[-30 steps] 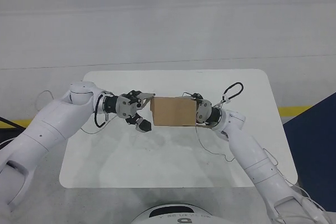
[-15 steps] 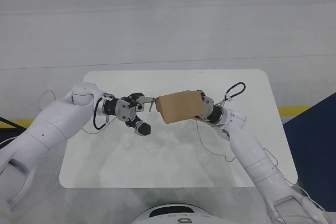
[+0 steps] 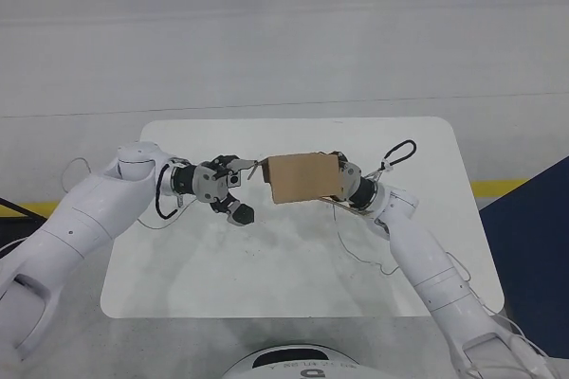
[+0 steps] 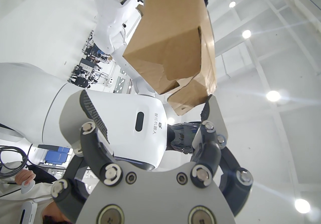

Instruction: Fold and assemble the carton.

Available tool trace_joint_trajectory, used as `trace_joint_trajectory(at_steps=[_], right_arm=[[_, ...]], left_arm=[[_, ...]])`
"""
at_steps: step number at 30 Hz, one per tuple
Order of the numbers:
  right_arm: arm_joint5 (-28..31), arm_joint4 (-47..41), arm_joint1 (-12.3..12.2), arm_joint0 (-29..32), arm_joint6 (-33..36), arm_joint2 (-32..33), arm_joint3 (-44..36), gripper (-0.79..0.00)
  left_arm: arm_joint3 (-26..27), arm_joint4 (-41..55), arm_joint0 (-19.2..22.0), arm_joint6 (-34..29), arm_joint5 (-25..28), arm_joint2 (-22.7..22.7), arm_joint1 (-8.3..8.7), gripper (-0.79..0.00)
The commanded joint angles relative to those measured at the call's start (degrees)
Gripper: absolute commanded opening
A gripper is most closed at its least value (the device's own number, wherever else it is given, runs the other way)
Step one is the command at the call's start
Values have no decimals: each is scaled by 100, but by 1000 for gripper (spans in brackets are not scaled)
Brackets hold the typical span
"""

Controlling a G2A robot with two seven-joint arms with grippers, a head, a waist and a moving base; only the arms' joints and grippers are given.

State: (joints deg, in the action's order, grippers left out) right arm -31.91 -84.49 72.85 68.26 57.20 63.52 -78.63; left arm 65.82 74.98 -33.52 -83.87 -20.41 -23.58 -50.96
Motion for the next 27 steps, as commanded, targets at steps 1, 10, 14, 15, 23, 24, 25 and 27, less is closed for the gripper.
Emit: trace_joint_trajectory(at_steps=[1, 10, 14, 15, 23, 24, 25, 27], right_arm=[[-13, 3, 3, 9, 4, -5, -11, -785], [-18, 13, 5, 73, 5, 15, -123, -785], [-32, 11, 7, 83, 1, 18, -137, -785], [-33, 12, 8, 83, 1, 19, -137, -785], [-50, 1, 7, 100, 19, 60, -172, -785], [-51, 6, 7, 102, 21, 61, -173, -785], [-69, 6, 7, 102, 30, 62, -174, -785], [-76, 9, 7, 102, 31, 67, -175, -785]], left_arm=[[0, -13, -62, 49, -49, -43, 10, 0], [-10, -118, -188, 181, -181, -189, -52, 0], [108, -203, -246, 183, -183, -190, -80, 0], [132, -205, -264, 184, -184, -185, -86, 0], [135, -139, -309, 174, -174, -165, -111, 0], [120, -130, -309, 171, -171, -172, -111, 0], [89, -108, -309, 170, -170, -188, -110, 0], [64, -107, -307, 166, -166, -206, -110, 0]])
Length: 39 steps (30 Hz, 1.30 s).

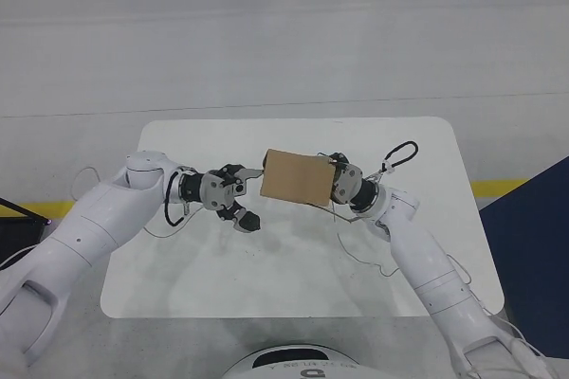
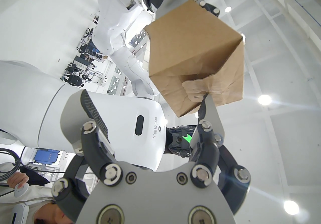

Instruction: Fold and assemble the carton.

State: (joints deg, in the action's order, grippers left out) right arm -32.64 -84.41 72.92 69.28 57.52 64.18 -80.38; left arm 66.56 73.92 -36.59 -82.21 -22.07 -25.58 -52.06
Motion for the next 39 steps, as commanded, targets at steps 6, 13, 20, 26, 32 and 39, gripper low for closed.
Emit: trace_joint_trajectory(at_steps=[6, 13, 20, 26, 32, 39], right_arm=[[-19, -9, 4, -1, 15, 5, -2, -785], [-62, -9, 9, -14, 31, 4, 10, -785], [-82, -12, 15, -23, 53, -3, 21, -785], [-117, -29, 30, -51, 26, -50, 59, -785], [-142, -51, 45, -86, 20, -85, 112, -785], [-158, -69, 54, -99, 42, -90, 139, -785]], left_arm=[[-48, -56, -29, -18, 18, -43, -3, 0], [-12, -143, -54, -42, 42, -72, -20, 0], [16, -257, -59, -20, 21, -84, -60, 0], [17, -311, -43, 24, -24, -111, -117, 0], [23, -364, -6, 55, -55, -153, -171, 0], [5, -452, -11, 66, -66, -173, -219, 0]])
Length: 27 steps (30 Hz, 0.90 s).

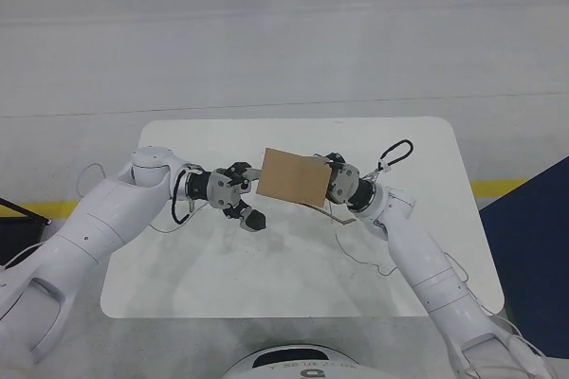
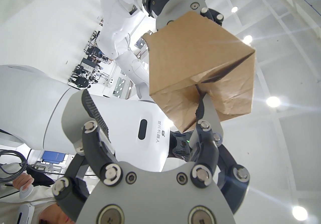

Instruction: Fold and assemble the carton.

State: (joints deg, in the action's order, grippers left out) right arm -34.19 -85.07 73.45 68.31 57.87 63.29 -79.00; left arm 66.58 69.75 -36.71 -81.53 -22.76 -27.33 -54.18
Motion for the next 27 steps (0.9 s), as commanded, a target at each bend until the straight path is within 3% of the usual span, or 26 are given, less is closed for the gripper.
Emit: trace_joint_trajectory(at_steps=[1, 13, 21, 27], right_arm=[[-4, -2, 2, -3, 8, -1, 5, -785], [-357, -289, 12, -13, 331, 9, 62, -785], [-735, -849, 34, -32, 487, -101, 63, -785], [-778, -1005, 34, -38, 444, -133, 48, -785]], left_arm=[[2, -54, -2, -12, 12, 2, -13, 0], [-54, -103, -61, -185, 184, -50, 37, 0], [12, 146, -185, -404, 403, -144, 210, 0], [-55, 310, -233, -420, 420, -480, 363, 0]])
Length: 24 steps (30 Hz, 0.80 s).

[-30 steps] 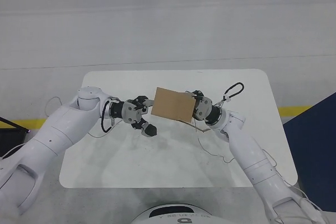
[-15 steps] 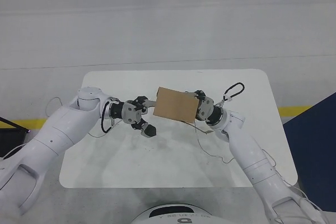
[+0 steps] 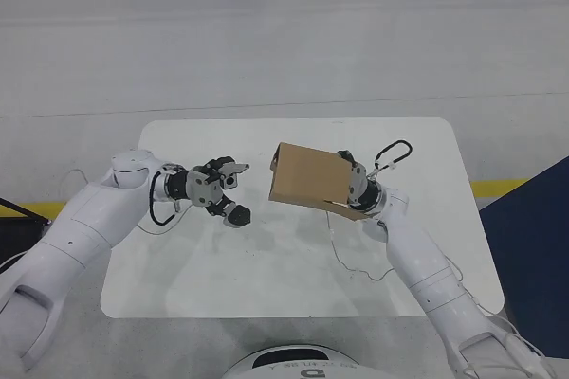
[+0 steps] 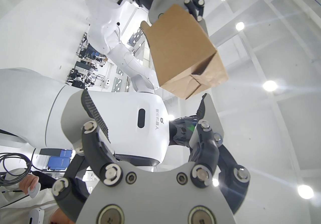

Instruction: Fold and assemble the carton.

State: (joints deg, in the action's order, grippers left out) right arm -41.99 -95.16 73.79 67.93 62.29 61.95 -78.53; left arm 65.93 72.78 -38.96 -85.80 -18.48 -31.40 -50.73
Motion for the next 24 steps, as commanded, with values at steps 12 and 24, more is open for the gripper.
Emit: trace_joint_trajectory(at_steps=[12, 24], right_arm=[[-741, -1704, 124, 1, -741, -241, 235, -785], [-930, -1982, 224, -107, -1047, -291, 417, -785]], left_arm=[[899, -338, -406, 850, 418, -723, 138, 0], [1242, -564, -572, 1366, 389, -1022, 75, 0]])
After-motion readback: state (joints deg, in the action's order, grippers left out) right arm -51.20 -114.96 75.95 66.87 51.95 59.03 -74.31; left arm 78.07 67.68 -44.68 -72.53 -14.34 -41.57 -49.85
